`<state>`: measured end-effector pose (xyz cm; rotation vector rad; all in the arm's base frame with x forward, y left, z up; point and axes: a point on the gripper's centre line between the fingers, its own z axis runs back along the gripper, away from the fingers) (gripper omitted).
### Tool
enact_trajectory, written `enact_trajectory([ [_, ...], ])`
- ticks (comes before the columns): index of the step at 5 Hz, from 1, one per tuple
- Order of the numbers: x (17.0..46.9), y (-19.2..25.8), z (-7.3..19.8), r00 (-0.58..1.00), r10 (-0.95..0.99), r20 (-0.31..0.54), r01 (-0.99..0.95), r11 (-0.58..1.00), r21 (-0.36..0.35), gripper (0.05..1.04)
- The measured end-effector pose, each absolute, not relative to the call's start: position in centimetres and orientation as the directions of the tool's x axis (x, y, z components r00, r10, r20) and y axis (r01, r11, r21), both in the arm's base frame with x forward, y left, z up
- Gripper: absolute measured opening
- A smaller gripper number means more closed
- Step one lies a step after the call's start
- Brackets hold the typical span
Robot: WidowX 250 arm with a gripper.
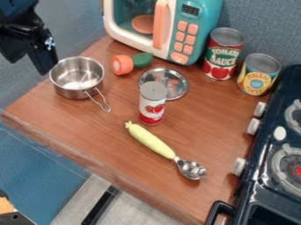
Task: Place the yellow spoon vertically beside the can
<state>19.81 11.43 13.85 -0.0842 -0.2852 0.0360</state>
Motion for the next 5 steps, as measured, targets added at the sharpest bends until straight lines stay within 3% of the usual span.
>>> enact_trajectory([
  [1, 19.8, 11.5, 13.3, 0.963, 0.055, 0.264, -0.031, 0.995, -0.094, 1.0],
  [3, 23.6, 12.5, 10.3, 0.979, 0.032, 0.202, -0.026, 0.999, -0.03, 1.0],
  [5, 25.2, 11.9, 7.8, 0.983, -0.115, 0.145, 0.114, 0.993, 0.011, 1.0],
])
